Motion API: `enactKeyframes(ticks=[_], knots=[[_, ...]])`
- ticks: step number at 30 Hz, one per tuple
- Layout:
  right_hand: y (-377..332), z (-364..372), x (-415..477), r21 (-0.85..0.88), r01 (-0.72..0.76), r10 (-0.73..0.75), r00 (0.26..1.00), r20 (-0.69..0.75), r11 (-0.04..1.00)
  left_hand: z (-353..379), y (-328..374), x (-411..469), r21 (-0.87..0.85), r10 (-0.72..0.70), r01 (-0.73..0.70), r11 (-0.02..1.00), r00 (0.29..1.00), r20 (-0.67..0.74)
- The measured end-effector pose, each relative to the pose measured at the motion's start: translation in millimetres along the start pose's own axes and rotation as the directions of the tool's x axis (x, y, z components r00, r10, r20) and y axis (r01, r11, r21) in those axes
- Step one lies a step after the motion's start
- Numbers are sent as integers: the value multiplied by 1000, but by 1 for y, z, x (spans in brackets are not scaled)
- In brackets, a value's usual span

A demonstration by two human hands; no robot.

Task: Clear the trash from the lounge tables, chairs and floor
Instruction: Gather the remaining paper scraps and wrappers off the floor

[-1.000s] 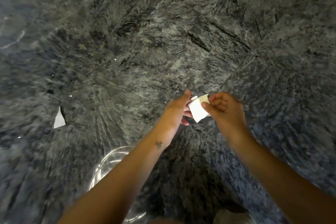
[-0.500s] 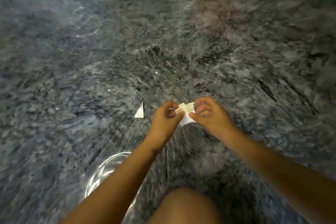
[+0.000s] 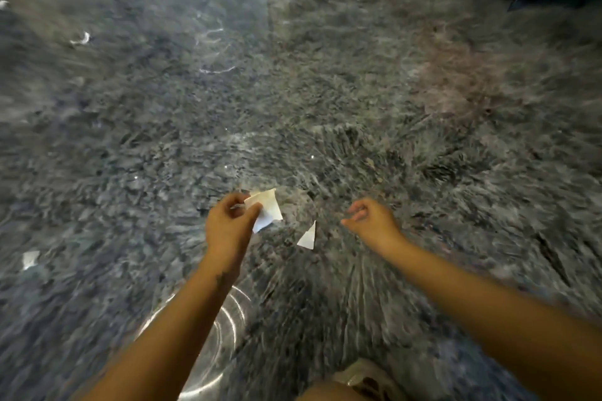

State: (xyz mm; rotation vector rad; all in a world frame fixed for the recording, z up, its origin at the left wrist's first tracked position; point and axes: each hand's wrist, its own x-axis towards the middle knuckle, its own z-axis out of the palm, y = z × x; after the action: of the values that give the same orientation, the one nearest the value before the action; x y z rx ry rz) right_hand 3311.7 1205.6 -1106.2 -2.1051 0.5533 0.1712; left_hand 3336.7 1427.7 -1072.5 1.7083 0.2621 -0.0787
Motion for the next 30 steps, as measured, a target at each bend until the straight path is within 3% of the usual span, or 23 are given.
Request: enactKeyframes(ticks=[4, 7, 14, 15, 17, 19, 21, 25, 30], knots=[[36, 61, 33, -3, -134, 134, 991, 18, 991, -5, -43, 4, -7, -71, 71, 997, 995, -77], [45, 95, 47, -104, -239, 240, 971, -5, 965, -13, -66, 6, 39, -104, 108, 993, 991, -86], [40, 124, 50, -372, -198, 143, 975, -172, 907, -25, -79, 4, 28, -176, 181, 983, 977, -116], [37, 124, 48, -313, -180, 135, 978, -158, 932, -26, -79, 4, 41, -178, 184, 982, 977, -118], [25, 120, 41, -13, -144, 143, 985, -96, 989, -26, -79, 4, 58, -182, 191, 980, 974, -132], [5, 115, 29, 314, -95, 107, 994, -21, 945, -27, -77, 4, 48, -191, 200, 979, 971, -142], [-13, 110, 15, 452, 5, -20, 999, 28, 892, -27, -76, 4, 39, -191, 199, 979, 970, -150], [-37, 110, -10, 441, 162, -231, 967, 107, 883, -26, -70, 1, 43, -150, 157, 987, 979, -139], [-41, 115, -19, 210, 268, -302, 941, 152, 940, -21, -61, -10, 11, -123, 124, 992, 989, -80]])
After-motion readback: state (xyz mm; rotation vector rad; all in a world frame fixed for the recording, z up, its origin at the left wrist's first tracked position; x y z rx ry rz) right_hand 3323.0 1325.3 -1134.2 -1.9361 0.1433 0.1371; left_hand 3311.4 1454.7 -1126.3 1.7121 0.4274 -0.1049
